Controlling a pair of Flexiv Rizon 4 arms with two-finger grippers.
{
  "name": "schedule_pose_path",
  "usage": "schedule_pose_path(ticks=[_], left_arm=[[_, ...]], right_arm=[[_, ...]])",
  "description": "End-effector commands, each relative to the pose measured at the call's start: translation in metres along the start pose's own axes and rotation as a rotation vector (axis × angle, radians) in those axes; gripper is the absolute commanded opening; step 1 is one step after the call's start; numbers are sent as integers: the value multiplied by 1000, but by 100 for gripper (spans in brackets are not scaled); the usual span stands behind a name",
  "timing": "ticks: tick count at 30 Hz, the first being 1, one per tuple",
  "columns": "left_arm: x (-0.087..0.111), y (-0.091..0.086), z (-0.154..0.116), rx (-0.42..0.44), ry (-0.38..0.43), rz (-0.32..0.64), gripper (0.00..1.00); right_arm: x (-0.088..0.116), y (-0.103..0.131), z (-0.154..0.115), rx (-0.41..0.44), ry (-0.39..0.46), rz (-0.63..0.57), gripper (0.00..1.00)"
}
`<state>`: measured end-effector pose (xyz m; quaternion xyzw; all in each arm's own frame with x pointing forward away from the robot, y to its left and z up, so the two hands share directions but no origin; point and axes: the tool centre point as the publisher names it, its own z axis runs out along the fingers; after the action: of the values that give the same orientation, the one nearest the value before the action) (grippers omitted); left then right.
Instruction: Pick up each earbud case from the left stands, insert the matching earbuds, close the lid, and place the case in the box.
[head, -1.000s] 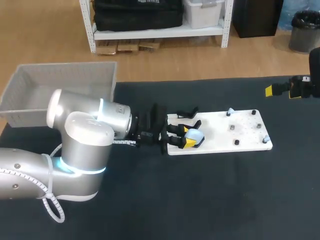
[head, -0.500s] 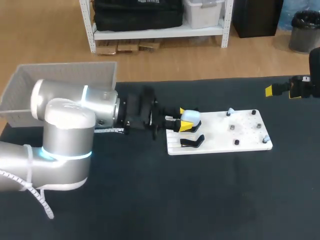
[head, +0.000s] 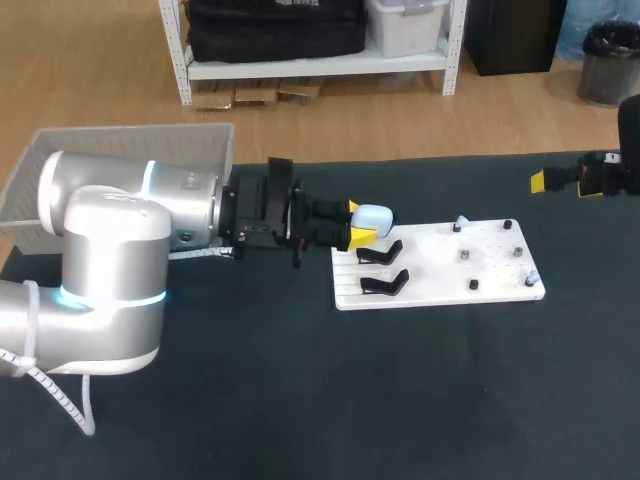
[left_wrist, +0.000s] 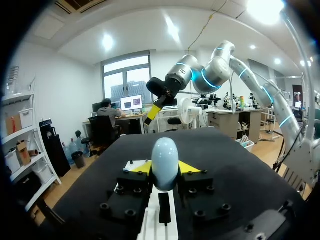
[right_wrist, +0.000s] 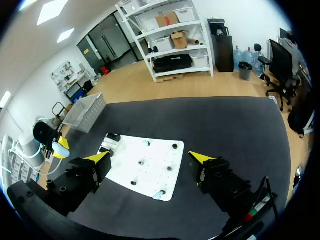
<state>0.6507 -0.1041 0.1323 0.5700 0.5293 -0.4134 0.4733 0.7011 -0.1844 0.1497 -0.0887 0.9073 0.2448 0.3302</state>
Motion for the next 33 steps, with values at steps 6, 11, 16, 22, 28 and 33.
schedule_pose_path(ticks=[6,11,16,22,28,33], left_arm=[[1,-1,1,-5,-5,2,0],[1,-1,1,-5,-5,2,0],[1,-1,1,-5,-5,2,0],[0,0,13,21,-85,0,0],[-2,-1,21,37,-134,-3,0],[-3,0,28,49,-147,-4,0]], right_arm=[[0,0,0,1,0,-1,100],[0,0,0,1,0,-1,100],[4,4,-3,-4,5,-1,100],[20,13,-17,-25,15,11,100],[31,29,-32,-48,13,13,100],[38,52,-38,-69,15,-4,100]])
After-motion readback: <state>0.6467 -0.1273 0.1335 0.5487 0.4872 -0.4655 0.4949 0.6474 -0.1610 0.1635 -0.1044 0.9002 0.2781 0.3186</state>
